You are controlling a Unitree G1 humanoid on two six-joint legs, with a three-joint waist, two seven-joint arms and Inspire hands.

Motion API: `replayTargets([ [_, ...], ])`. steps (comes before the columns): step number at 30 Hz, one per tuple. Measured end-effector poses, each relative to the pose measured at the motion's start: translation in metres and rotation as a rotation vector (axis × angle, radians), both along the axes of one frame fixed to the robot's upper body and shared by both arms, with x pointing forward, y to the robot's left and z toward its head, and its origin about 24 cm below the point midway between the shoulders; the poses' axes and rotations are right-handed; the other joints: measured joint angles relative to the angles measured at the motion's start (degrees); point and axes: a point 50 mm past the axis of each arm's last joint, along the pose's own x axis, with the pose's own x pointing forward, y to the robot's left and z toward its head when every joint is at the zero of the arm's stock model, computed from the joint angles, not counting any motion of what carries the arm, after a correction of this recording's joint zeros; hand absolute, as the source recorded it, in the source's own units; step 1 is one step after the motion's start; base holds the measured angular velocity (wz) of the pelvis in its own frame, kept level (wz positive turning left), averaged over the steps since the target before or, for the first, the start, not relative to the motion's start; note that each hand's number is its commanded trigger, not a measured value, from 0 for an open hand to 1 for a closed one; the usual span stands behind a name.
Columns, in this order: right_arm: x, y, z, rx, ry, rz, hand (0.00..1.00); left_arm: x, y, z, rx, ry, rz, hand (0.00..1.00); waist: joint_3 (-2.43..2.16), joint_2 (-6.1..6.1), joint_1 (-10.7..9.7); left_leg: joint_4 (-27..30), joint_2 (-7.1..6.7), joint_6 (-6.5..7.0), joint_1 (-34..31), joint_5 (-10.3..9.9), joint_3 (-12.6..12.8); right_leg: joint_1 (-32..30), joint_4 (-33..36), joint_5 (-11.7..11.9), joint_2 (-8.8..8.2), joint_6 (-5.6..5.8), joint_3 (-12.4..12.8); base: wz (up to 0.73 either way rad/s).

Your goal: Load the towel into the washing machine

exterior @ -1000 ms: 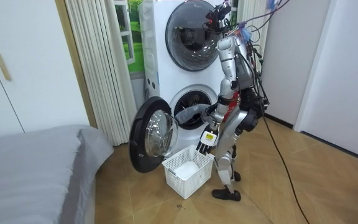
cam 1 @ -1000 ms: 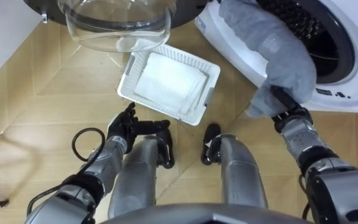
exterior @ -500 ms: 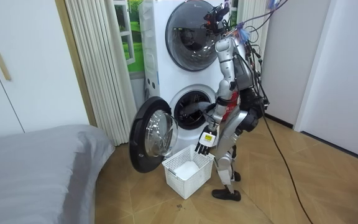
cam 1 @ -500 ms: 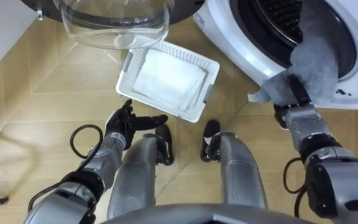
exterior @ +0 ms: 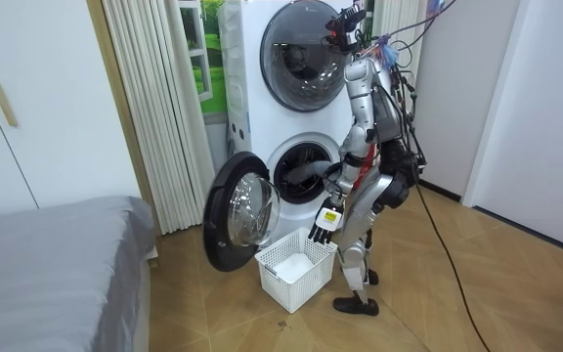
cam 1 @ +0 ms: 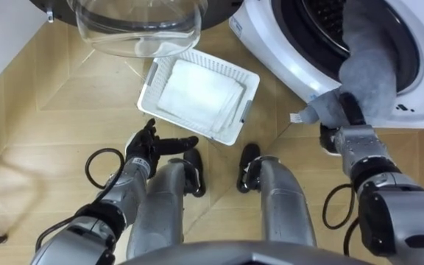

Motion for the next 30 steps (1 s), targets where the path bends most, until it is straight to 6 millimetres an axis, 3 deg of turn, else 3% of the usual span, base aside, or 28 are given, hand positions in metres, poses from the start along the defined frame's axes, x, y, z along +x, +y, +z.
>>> replayTargets([
  [6,0.003,-0.004,0.003,-0.017,-0.035,0.014,1.00,0.000,0.000,0.001,0.011,-0.009,-0.035,0.00,0.03,-0.08,0.0,0.0,-0.21,0.16,0.0,0.1,0.3,-0.3,0.3,0.0,-0.29,0.06,0.1,0.00],
  [9,0.007,-0.012,0.008,-0.025,-0.056,0.035,0.93,0.002,0.003,0.002,0.010,-0.019,-0.053,0.00,0.01,-0.91,0.0,-0.2,-0.85,0.28,0.3,0.2,0.4,-0.7,1.4,-0.5,-0.73,0.35,0.9,0.01],
  [10,0.009,-0.014,0.011,-0.025,-0.071,0.050,1.00,0.002,0.005,0.003,0.015,-0.026,-0.052,0.00,0.01,-1.26,0.0,-0.2,-0.89,0.29,0.3,0.2,0.5,-0.8,1.5,-0.5,-0.72,0.36,1.1,-0.04],
  [11,0.014,-0.015,0.015,-0.019,-0.085,0.064,1.00,0.004,0.009,0.006,0.028,-0.041,-0.060,0.00,-0.01,-1.97,0.0,-0.2,-0.97,0.34,0.1,0.2,0.7,-1.3,1.9,-0.5,-0.89,0.36,1.3,-0.05],
  [12,0.018,-0.016,0.019,-0.010,-0.097,0.066,0.89,0.004,0.011,0.006,0.039,-0.043,-0.066,0.00,0.03,-2.36,0.0,-0.2,-0.97,0.40,0.1,0.2,0.9,-1.5,2.0,-0.5,-0.97,0.36,1.4,-0.07],
  [13,0.026,-0.017,0.027,0.010,-0.126,0.070,0.53,0.002,0.015,0.006,0.058,-0.040,-0.071,0.00,0.02,-2.87,0.0,-0.1,-0.86,0.52,0.0,0.3,1.2,-1.7,2.1,-0.4,-0.98,0.29,1.5,-0.06],
  [14,0.036,-0.018,0.038,0.021,-0.164,0.068,0.09,0.002,0.018,0.006,0.069,-0.043,-0.070,0.00,0.04,-3.21,-0.3,-0.1,-0.85,0.65,-0.1,0.3,1.4,-1.7,2.0,-0.3,-1.07,0.31,1.5,-0.03],
  [15,0.042,-0.020,0.044,0.020,-0.186,0.070,0.00,0.002,0.019,0.006,0.071,-0.043,-0.067,0.00,0.05,-3.32,-0.4,-0.1,-0.88,0.73,-0.1,0.4,1.4,-1.7,2.0,-0.2,-1.11,0.40,1.5,0.00],
  [18,0.065,-0.033,0.077,0.011,-0.318,0.058,0.00,-0.001,0.027,0.005,0.094,-0.037,-0.056,0.00,0.04,-4.23,-1.3,0.0,-1.06,1.04,-0.2,0.4,1.5,-1.5,1.9,-0.2,-1.03,0.67,1.2,0.09],
  [25,0.066,-0.038,0.080,0.041,-0.369,0.021,0.00,-0.005,0.032,0.002,0.100,0.003,-0.046,0.00,0.06,-4.54,-2.5,1.5,-1.00,1.99,-1.5,-0.2,1.9,-2.3,2.4,-0.5,-1.58,1.35,0.9,0.04],
  [30,0.064,-0.042,0.079,0.073,-0.409,-0.019,0.00,-0.005,0.033,0.002,0.087,0.006,-0.051,0.00,0.07,-4.49,-2.9,1.8,-1.88,2.72,-1.5,-0.6,1.9,-2.4,3.9,-1.4,-2.47,2.39,1.4,0.09],
])
